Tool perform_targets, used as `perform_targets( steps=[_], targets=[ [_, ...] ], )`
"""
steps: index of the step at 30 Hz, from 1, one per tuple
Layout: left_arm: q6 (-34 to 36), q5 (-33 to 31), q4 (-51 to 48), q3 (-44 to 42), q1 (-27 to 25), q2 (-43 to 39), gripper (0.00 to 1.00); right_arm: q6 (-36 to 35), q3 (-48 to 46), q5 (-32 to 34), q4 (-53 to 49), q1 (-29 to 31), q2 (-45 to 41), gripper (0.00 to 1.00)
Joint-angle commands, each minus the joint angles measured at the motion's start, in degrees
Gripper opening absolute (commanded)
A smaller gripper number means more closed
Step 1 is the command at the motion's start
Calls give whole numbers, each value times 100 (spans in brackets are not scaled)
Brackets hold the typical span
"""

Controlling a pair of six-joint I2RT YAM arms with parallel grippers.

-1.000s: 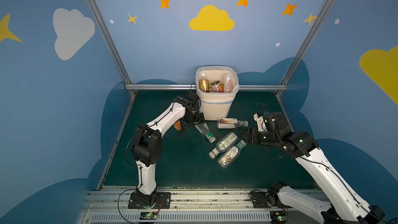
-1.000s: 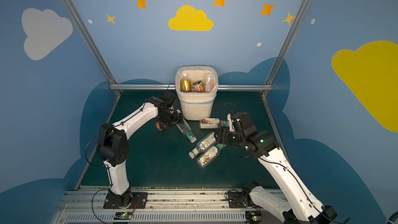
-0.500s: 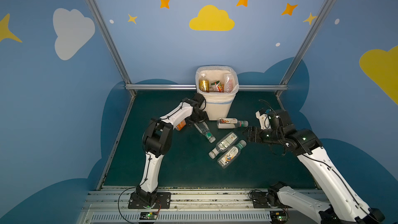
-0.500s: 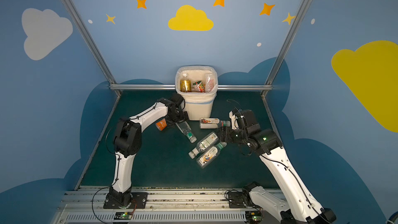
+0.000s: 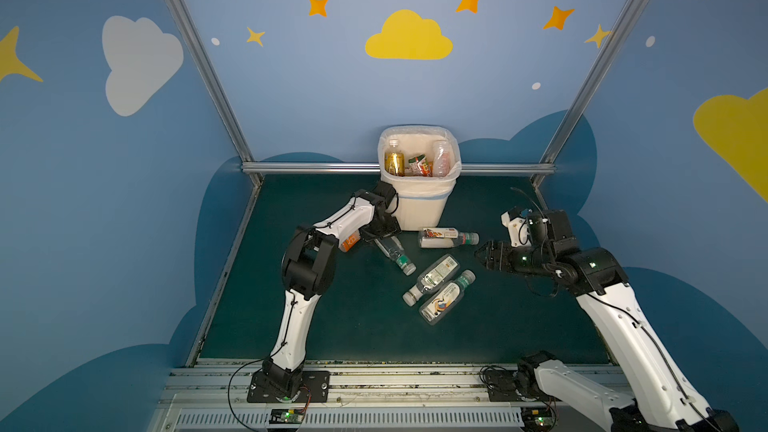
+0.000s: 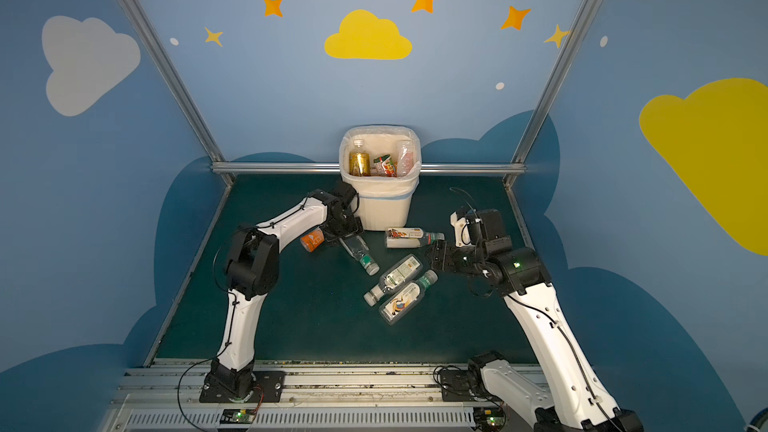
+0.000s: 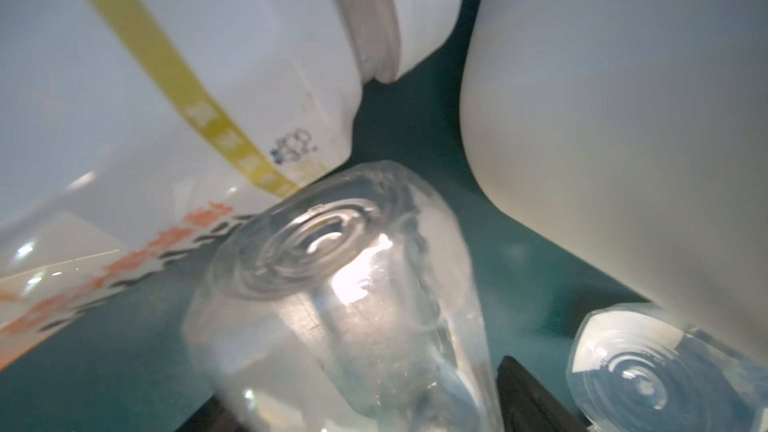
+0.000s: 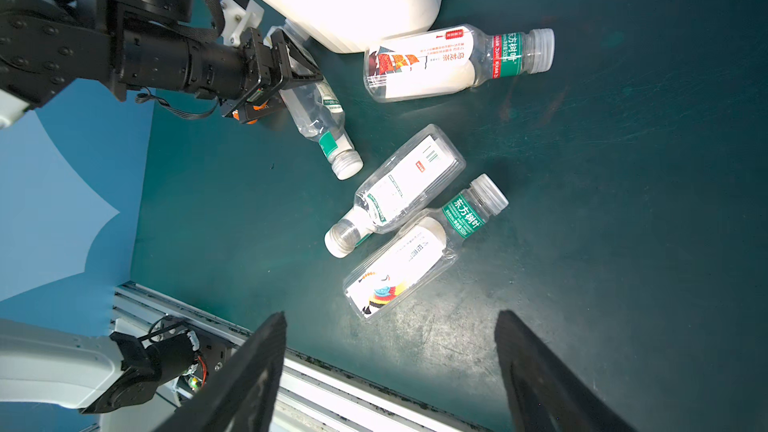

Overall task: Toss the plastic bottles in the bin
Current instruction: 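Lower the left gripper onto the clear water bottle and close, then lift the clear water bottle with the left gripper and drop it into the bin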

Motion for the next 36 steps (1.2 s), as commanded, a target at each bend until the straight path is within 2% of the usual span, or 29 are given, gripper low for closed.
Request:
perform_targets(
  steps=[1,9,16,27,32,36],
  targets=[
    [157,-89,-57,-50,-7,55,83,-36,60,-157,-71,-63,-8,80],
    [338,-1,76,-414,55,-102,63,127,11,-122,-51,-98,-95,80],
    [526,-63,116,-934,164,-698,62,358,-1,-113,-33,-98,-209,80],
    [795,-43,17,-2166,580,-2791,62,635,-45,-82,22,-81,-343,79],
    [992,-187,-410,-2005,796,-3849,62,720,-37,-116,125,-35,-305,79],
    [1206,-441,-194,-1517,801,-4750,61,795,-28,-121,216,48,-217,79]
  ],
)
